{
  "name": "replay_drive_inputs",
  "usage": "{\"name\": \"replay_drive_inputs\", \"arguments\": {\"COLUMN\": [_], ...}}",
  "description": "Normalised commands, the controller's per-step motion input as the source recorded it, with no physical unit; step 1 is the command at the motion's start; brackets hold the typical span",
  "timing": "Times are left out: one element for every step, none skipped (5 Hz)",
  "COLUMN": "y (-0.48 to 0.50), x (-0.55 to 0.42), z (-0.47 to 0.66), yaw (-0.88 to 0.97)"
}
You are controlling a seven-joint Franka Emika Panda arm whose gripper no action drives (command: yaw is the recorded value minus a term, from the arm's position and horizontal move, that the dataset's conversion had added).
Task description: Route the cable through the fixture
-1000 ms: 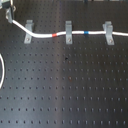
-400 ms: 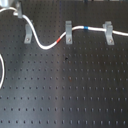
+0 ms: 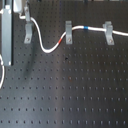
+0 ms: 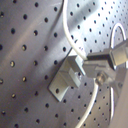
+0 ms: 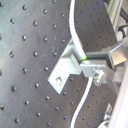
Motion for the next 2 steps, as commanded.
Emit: {"name": "replay_drive_inputs", "arguments": {"y": [-0.237, -0.231], "x": [-0.079, -0.136], "z": [0.02, 0.06], "yaw": [-0.19, -0.17]}}
